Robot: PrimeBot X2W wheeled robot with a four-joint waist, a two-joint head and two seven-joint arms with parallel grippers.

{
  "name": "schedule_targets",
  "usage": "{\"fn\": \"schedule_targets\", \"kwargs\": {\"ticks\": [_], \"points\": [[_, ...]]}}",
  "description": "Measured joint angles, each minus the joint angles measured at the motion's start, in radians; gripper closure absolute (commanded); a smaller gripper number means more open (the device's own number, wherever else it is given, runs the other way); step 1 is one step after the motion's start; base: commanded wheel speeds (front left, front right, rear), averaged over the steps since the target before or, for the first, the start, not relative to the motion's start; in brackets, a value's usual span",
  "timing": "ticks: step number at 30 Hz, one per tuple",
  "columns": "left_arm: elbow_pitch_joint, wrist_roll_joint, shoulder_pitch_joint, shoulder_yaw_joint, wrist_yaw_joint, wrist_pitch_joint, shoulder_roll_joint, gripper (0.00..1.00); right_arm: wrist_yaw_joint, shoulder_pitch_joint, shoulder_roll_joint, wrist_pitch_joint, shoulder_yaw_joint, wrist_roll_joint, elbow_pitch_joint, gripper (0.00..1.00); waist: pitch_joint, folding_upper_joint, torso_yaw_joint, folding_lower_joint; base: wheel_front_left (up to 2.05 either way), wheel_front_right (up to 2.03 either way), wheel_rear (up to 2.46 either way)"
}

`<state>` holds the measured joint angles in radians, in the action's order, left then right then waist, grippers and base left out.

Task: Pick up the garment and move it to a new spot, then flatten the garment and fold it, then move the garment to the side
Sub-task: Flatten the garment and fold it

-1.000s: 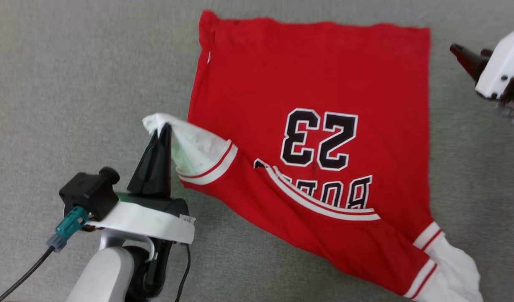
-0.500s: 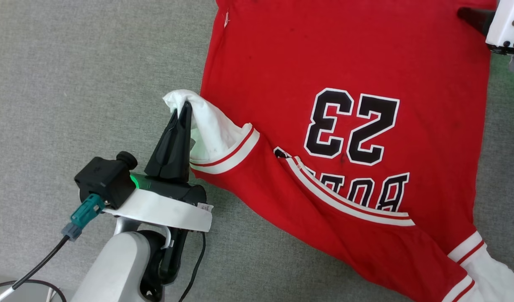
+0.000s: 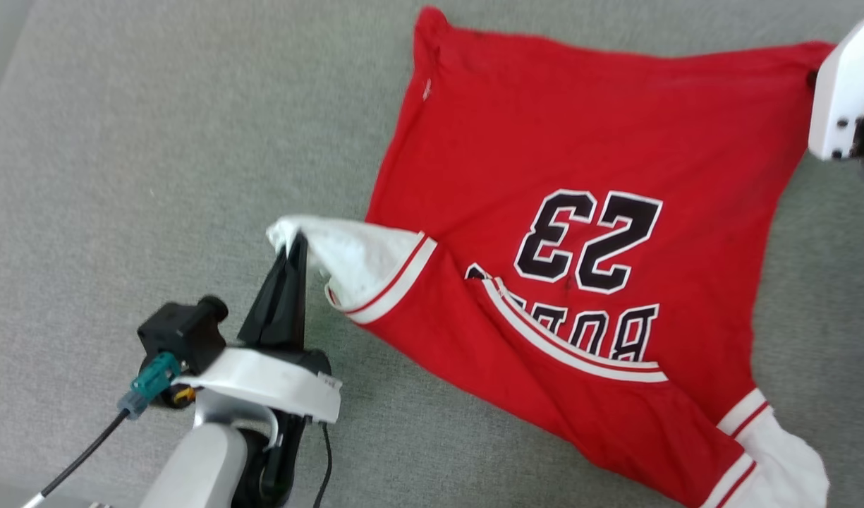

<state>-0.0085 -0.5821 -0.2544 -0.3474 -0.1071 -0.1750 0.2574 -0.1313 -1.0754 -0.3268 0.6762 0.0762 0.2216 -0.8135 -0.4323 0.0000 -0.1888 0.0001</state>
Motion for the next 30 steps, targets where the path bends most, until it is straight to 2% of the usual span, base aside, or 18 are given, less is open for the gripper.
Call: {"fn": "schedule_targets", "kwargs": {"ticks": [1,3,4,5,6,7,10,12,15,20,24,26,27,30], "points": [[0.024,-0.012,0.029,0.004,-0.005,-0.003,0.0,1.0,0.0,0.056,-0.027,-0.018,0.035,0.032,0.052,1.0,0.041,0.0,0.007,0.0,0.0,0.0,0.0],[0.035,-0.018,0.044,0.006,-0.007,-0.001,0.0,1.0,0.0,0.092,-0.041,-0.022,0.042,0.056,0.08,1.0,0.062,0.0,0.011,0.0,0.0,0.0,0.0],[0.045,-0.031,0.073,0.007,-0.009,0.006,0.002,1.0,0.0,0.182,-0.08,-0.028,0.046,0.092,0.147,1.0,0.106,0.0,0.021,0.0,0.0,0.0,0.0],[0.045,-0.031,0.073,0.007,-0.009,0.006,0.002,1.0,0.0,0.182,-0.08,-0.028,0.046,0.092,0.147,1.0,0.106,0.0,0.021,0.0,0.0,0.0,0.0],[0.05,-0.037,0.093,0.01,-0.017,0.013,0.008,1.0,0.0,0.288,-0.12,-0.029,0.034,0.125,0.228,1.0,0.148,0.0,0.032,-0.0001,0.0,0.0,0.0],[0.05,-0.037,0.093,0.01,-0.017,0.013,0.008,1.0,0.0,0.288,-0.12,-0.029,0.034,0.125,0.228,1.0,0.148,0.0,0.032,-0.0001,0.0,0.0,0.0],[0.05,-0.049,0.128,0.025,-0.027,0.02,0.021,1.0,0.0,0.5,-0.145,-0.009,-0.017,0.174,0.347,1.0,0.205,0.0,0.05,-0.0002,0.0,0.0,0.0],[0.049,-0.065,0.163,0.032,-0.035,0.032,0.027,1.0,0.0,0.655,-0.14,0.014,-0.067,0.189,0.425,1.0,0.24,0.0,0.066,-0.0003,0.0,0.0,0.0],[0.041,-0.076,0.203,0.039,-0.047,0.045,0.039,1.0,0.0,0.871,-0.095,0.05,-0.155,0.195,0.536,1.0,0.286,0.0,0.095,-0.0004,0.0,0.0,0.0],[0.034,-0.094,0.257,0.061,-0.065,0.064,0.063,1.0,0.0,1.188,0.051,0.145,-0.246,0.179,0.697,1.0,0.348,0.0,0.148,-0.0004,0.0,0.0,0.0],[0.026,-0.11,0.275,0.068,-0.07,0.08,0.071,1.0,0.0,1.354,0.182,0.219,-0.287,0.159,0.787,1.0,0.383,0.0,0.184,-0.0005,0.0,0.0,0.0],[0.022,-0.11,0.275,0.069,-0.071,0.085,0.077,1.0,0.0,1.399,0.227,0.235,-0.292,0.159,0.813,0.11,0.394,0.0,0.199,-0.0005,0.0,0.0,0.0],[0.02,-0.11,0.274,0.07,-0.072,0.086,0.08,1.0,0.0,1.406,0.234,0.218,-0.293,0.159,0.83,0.0,0.396,0.0,0.205,-0.0005,0.0,0.0,0.0],[0.017,-0.109,0.275,0.07,-0.074,0.09,0.085,1.0,0.0,1.379,0.245,0.083,-0.303,0.159,0.872,0.0,0.401,0.0,0.221,-0.0004,0.0,0.0,0.0]]}}
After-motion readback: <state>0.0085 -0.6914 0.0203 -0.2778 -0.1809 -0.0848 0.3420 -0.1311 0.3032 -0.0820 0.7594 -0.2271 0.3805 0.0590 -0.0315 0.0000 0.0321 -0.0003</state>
